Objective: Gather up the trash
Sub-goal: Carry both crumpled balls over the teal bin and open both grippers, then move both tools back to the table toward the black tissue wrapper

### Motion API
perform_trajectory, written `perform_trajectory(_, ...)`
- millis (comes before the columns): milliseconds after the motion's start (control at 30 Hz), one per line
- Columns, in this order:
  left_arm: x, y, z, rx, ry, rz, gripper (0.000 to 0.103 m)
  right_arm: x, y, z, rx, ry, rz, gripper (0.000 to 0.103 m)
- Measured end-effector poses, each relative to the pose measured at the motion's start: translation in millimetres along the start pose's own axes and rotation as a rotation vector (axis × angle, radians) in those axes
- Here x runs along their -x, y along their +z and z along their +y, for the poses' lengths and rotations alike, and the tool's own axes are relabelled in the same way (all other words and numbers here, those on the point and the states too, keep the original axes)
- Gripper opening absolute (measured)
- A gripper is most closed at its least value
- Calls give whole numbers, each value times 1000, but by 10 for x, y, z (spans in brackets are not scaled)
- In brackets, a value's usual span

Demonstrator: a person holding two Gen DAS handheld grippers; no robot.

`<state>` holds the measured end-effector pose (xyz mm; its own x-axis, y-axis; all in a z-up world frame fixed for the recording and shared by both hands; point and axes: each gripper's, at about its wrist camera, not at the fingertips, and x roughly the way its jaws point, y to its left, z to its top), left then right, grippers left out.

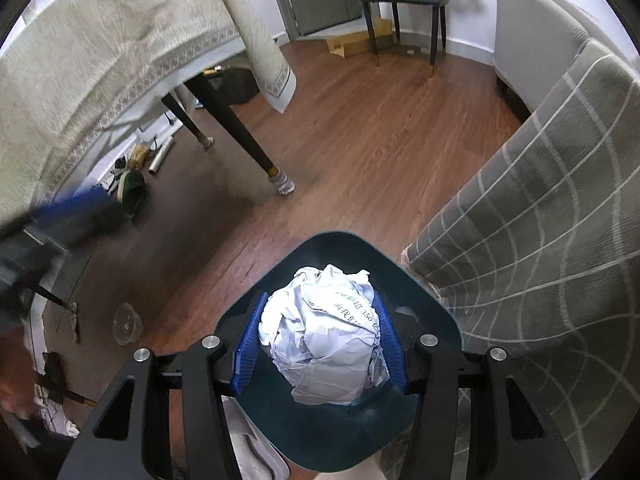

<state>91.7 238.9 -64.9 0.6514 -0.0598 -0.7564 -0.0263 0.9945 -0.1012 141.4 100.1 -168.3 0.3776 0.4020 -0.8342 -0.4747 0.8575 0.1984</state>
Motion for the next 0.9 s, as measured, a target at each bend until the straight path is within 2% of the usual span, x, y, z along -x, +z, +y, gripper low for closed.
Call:
perform_trajectory(100, 200, 117, -7, 13, -23, -53, 62, -153, -50, 63, 21, -10, 35, 53)
perform_trajectory(233, 384, 218, -61, 14, -28, -86, 52, -353, -110, 101, 40, -26, 84, 53)
perform_trajectory(533, 749, 424, -197, 27, -61, -144, 43, -779, -297, 176, 120, -40, 199, 53)
perform_trajectory(633, 846, 446, -267, 14, -73, -163, 43, -925, -354, 167, 141, -52, 240, 54)
perform_trajectory(767, 921, 475, -336, 1, -78, -188, 43, -936, -371, 170, 156, -49, 240, 56)
perform_trajectory(833, 937, 497, -359, 2, -67, -199, 44, -926, -364, 162, 163, -53, 236, 59)
perform_trajectory(900, 963, 523, -380, 8, -68, -217, 49, -898, -363, 137, 164, -56, 230, 69)
